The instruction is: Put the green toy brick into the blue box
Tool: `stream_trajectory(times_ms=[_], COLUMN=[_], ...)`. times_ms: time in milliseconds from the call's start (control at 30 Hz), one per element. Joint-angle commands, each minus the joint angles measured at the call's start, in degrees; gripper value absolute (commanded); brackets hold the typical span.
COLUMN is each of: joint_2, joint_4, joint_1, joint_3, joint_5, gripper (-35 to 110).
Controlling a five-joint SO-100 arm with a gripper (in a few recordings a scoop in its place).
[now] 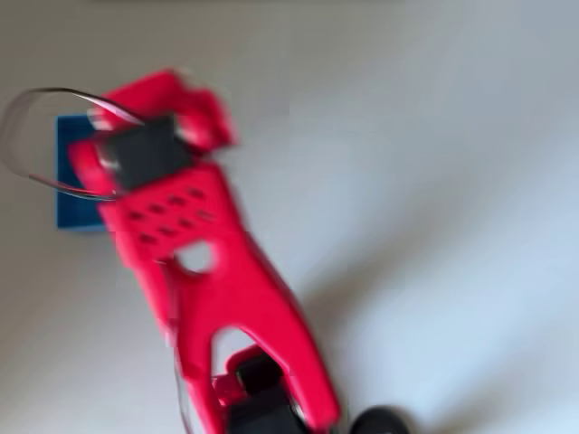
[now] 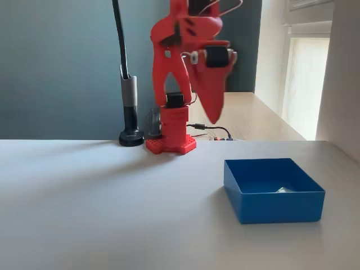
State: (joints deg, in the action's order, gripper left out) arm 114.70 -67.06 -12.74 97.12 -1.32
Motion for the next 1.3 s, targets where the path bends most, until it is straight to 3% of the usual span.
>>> stream_trajectory(times_ms=[0,200,700,1267], joint_2=[12.0,26.4,65.4,73.6], joint_4=[6.3,14.9,15.0,15.5], joint_1=[6.1,11.7,13.2,14.0], joint_3=[10.6,30.4,67.3,81.4], joint_5=[-1.2,-2.0,-4.0,-4.0], gripper=[0,0,0,0])
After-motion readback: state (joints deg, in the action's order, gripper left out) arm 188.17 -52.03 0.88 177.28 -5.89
